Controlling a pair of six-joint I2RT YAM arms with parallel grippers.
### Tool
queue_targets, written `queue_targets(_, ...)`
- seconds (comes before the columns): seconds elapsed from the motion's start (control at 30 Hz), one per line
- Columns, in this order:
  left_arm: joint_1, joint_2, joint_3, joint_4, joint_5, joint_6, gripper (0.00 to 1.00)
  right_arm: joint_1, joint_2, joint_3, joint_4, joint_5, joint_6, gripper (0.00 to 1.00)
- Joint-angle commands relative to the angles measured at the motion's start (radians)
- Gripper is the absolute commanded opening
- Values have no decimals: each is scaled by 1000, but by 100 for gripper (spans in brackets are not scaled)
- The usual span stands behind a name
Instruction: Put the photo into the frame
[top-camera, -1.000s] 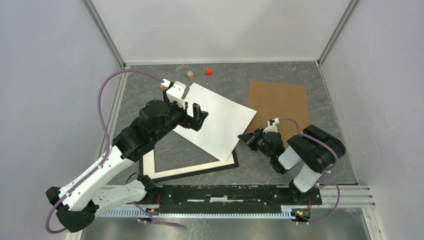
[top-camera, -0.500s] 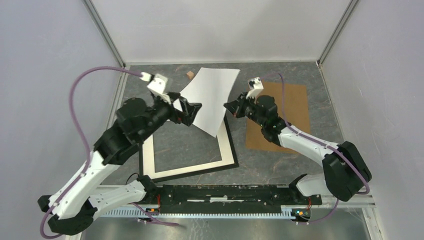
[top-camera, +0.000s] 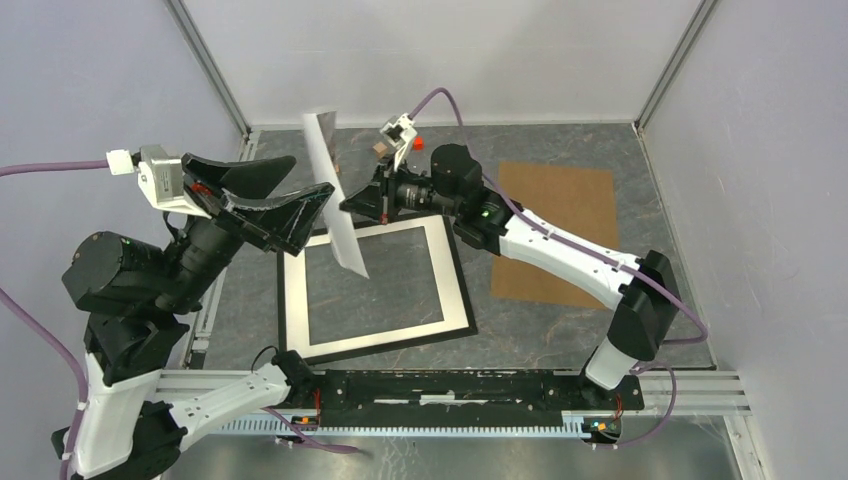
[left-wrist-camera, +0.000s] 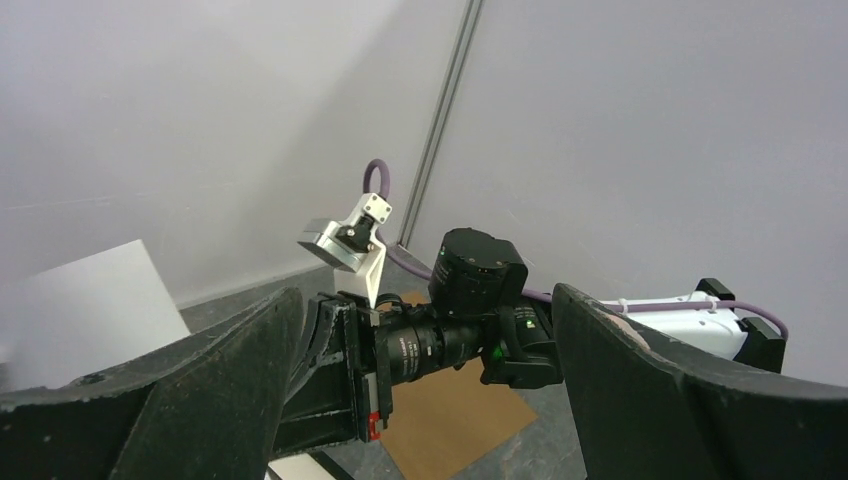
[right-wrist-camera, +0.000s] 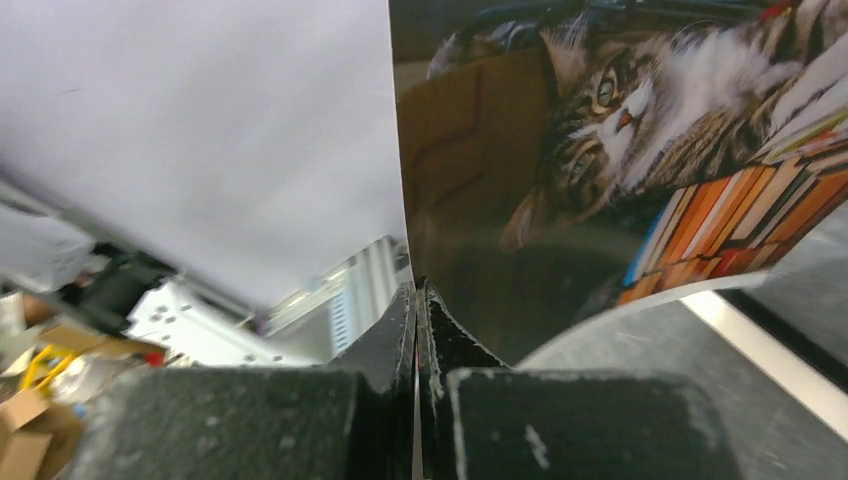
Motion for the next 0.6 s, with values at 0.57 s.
queue_targets(0.57, 4, 71, 12, 43, 2, -38, 100, -120, 0, -378, 739, -326, 702, 0)
